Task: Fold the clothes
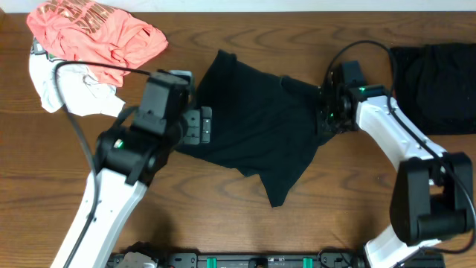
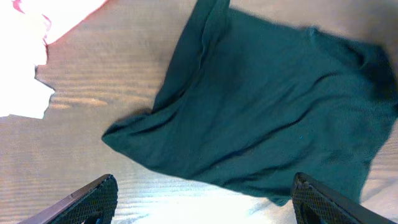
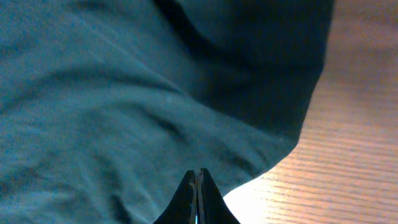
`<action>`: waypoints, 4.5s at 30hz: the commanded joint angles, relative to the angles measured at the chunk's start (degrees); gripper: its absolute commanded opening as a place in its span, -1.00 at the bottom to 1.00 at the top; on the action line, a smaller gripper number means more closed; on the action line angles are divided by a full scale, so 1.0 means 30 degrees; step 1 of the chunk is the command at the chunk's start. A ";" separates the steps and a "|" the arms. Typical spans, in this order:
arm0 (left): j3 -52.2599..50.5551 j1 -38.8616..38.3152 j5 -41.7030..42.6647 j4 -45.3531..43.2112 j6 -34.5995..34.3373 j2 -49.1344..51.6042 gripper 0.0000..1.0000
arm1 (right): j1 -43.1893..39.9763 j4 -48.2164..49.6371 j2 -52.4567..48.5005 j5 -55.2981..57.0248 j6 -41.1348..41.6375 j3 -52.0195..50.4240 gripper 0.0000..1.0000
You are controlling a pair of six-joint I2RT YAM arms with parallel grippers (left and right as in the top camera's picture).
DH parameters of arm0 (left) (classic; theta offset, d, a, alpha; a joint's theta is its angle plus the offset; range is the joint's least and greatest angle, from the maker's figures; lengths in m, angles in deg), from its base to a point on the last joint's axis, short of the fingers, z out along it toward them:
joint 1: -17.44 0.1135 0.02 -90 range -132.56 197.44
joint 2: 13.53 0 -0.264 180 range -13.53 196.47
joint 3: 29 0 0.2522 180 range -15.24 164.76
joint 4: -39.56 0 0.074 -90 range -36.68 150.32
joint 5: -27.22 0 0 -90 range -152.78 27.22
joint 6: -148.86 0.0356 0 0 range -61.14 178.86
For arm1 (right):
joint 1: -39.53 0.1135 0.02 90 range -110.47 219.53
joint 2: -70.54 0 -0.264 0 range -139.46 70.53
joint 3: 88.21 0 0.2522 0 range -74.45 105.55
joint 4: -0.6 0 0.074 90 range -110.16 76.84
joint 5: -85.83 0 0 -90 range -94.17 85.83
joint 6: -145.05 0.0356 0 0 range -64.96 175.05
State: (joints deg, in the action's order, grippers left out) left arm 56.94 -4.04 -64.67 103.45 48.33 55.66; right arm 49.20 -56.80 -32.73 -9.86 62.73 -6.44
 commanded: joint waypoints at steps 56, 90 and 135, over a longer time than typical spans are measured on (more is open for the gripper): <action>0.0022 0.0095 -0.2696 0.0102 -0.0102 -0.1093 0.91 | -0.1377 0.5472 -0.5136 0.5778 0.0255 -0.0138 -0.97; 0.0015 0.0095 -0.2674 0.0262 0.0211 0.3351 0.96 | -0.2477 -0.3818 -0.2769 -0.2994 -0.1559 0.9712 0.99; 0.0015 0.0044 -0.0058 -1.4462 0.8990 1.5540 0.59 | -0.2310 -0.6805 -0.2324 -0.3191 -0.1508 0.9683 0.98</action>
State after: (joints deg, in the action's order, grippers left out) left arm 56.77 -4.04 -65.11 60.30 74.91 101.69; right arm 41.71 -76.93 -40.20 -18.78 57.81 21.95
